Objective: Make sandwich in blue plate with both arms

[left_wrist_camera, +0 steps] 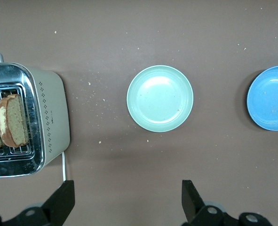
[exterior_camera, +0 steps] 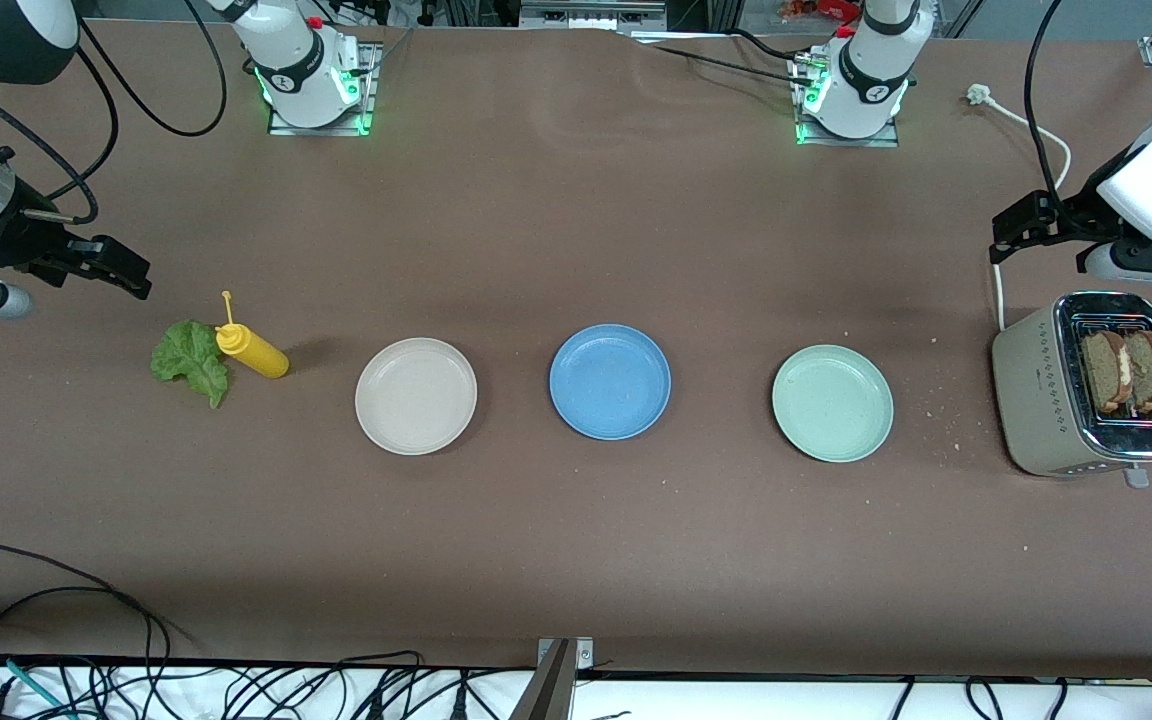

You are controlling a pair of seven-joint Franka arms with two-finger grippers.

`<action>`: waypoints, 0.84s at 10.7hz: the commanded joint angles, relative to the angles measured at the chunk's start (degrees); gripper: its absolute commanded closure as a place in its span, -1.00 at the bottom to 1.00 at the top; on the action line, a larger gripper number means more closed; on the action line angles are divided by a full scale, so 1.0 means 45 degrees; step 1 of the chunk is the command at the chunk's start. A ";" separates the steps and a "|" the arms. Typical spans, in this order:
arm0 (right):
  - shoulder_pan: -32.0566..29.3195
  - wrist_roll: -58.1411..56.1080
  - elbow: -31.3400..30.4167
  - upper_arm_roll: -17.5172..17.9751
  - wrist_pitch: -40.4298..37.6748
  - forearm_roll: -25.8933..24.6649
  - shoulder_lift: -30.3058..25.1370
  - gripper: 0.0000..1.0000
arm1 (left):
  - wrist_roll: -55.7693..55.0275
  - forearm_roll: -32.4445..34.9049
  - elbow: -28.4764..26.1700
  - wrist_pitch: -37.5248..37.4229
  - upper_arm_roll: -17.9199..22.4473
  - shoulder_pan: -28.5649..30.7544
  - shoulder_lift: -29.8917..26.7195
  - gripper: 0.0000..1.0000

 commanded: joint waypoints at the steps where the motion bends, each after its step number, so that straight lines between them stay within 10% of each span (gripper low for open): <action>1: -0.0054 -0.0035 0.0086 -0.0021 -0.0164 0.0252 -0.0010 -1.00 | 0.0062 -0.0096 0.0301 -0.0218 -0.0014 -0.0039 0.0120 -1.00; 9: -0.0074 -0.0094 0.0086 -0.0040 -0.0164 0.0252 -0.0010 -1.00 | 0.0665 0.1272 0.1155 -0.0100 0.0162 0.1166 0.2418 -1.00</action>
